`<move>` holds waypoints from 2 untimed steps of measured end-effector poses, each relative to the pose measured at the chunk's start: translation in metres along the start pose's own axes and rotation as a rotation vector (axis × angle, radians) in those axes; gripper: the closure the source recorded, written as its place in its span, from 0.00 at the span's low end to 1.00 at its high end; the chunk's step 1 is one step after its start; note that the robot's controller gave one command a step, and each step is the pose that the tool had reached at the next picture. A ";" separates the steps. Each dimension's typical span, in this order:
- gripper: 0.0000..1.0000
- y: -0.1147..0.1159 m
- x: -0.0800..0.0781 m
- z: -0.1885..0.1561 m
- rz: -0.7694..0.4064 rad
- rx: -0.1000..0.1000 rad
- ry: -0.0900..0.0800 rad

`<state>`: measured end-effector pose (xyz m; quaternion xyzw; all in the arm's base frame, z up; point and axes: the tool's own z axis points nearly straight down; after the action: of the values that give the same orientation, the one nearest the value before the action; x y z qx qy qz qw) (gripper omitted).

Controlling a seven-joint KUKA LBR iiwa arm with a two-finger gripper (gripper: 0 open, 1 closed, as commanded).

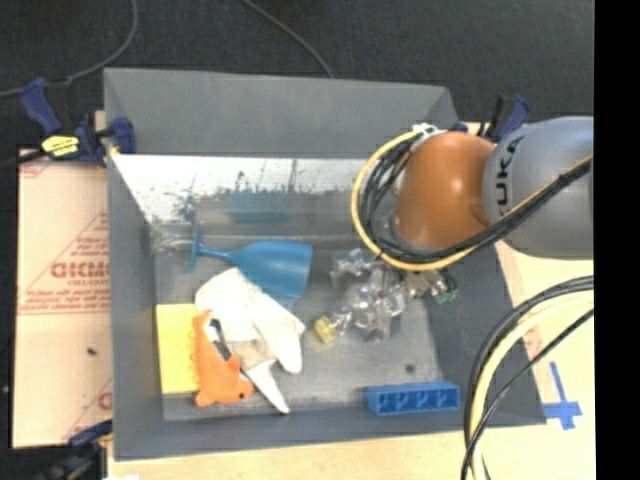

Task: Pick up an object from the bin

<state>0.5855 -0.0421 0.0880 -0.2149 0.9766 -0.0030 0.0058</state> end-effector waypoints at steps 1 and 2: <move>1.00 0.000 0.043 0.017 0.156 0.006 -0.010; 1.00 0.000 0.043 0.017 0.155 0.006 -0.010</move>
Offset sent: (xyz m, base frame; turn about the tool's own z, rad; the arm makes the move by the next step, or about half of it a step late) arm 0.0000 0.0000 0.0000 0.0000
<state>0.5472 -0.0606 0.0707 -0.1385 0.9903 -0.0046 0.0115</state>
